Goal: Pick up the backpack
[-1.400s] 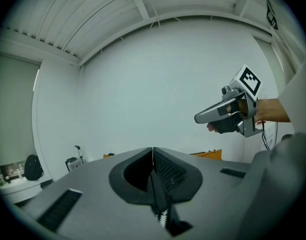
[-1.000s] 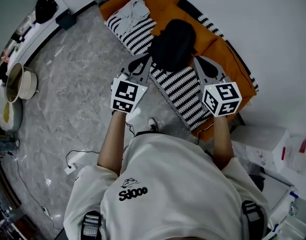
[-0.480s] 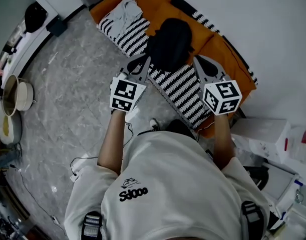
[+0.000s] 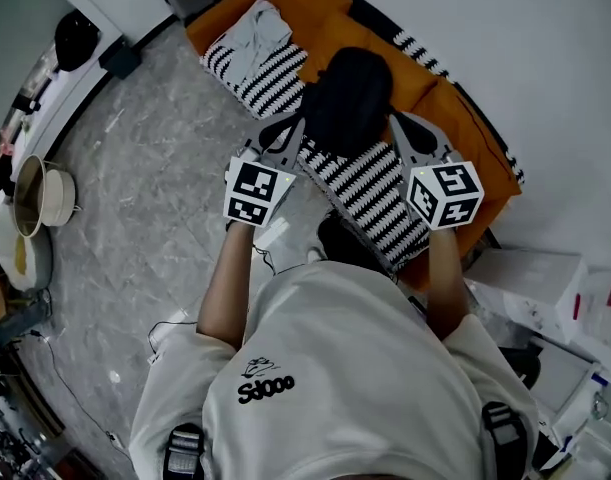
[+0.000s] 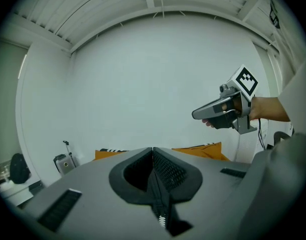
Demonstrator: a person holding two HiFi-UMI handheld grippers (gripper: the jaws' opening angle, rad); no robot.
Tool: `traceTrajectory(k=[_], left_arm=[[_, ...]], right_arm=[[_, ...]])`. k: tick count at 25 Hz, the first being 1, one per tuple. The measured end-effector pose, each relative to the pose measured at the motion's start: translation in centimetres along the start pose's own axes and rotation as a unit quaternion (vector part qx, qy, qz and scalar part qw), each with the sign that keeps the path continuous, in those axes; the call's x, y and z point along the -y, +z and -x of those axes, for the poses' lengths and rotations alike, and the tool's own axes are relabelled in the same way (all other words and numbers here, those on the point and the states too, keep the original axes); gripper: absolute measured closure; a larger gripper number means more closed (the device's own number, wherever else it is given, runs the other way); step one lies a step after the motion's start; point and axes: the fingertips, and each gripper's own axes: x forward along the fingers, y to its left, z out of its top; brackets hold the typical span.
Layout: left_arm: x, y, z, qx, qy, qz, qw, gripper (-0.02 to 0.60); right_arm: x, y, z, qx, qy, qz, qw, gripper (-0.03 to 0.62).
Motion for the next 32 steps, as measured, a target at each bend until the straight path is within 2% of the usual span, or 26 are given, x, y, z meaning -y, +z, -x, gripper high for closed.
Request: traceTrajectory(k=[6, 12, 14, 17, 19, 26, 32], left_arm=[[-3.7, 1.2, -4.3, -0.006, -0.006, -0.003, 1.0, 0.56], [-5.1, 1.0, -11.3, -0.021, -0.038, 0.001, 0.9991, 0.559], [-5.3, 0.9, -13.7, -0.022, -0.054, 0.018, 0.9981, 0.56], [-5.3, 0.5, -16.9, -0.023, -0.088, 0.054, 0.9944, 0.558], [-5.4, 0.1, -18.7, -0.031, -0.106, 0.064, 0.9919, 0.558], [-5.7, -0.6, -23.9, -0.052, -0.141, 0.083, 0.9852, 0.558], [-6.3, -1.8, -26.7, -0.073, -0.172, 0.081, 0.979, 0.558]], right_arm=[[3.3, 1.7, -4.6, 0.012, 0.007, -0.011, 1.0, 0.559], [8.4, 0.4, -8.4, 0.0, -0.002, -0.05, 0.999, 0.559], [10.1, -0.1, -9.5, -0.006, -0.003, -0.057, 0.998, 0.559], [12.4, -0.8, -10.7, -0.009, -0.003, -0.078, 0.997, 0.559], [13.8, -1.3, -11.6, -0.009, -0.003, -0.091, 0.996, 0.559], [18.5, -2.8, -13.8, -0.01, -0.023, -0.123, 0.992, 0.559], [19.7, -4.0, -15.3, -0.023, -0.037, -0.145, 0.988, 0.557]])
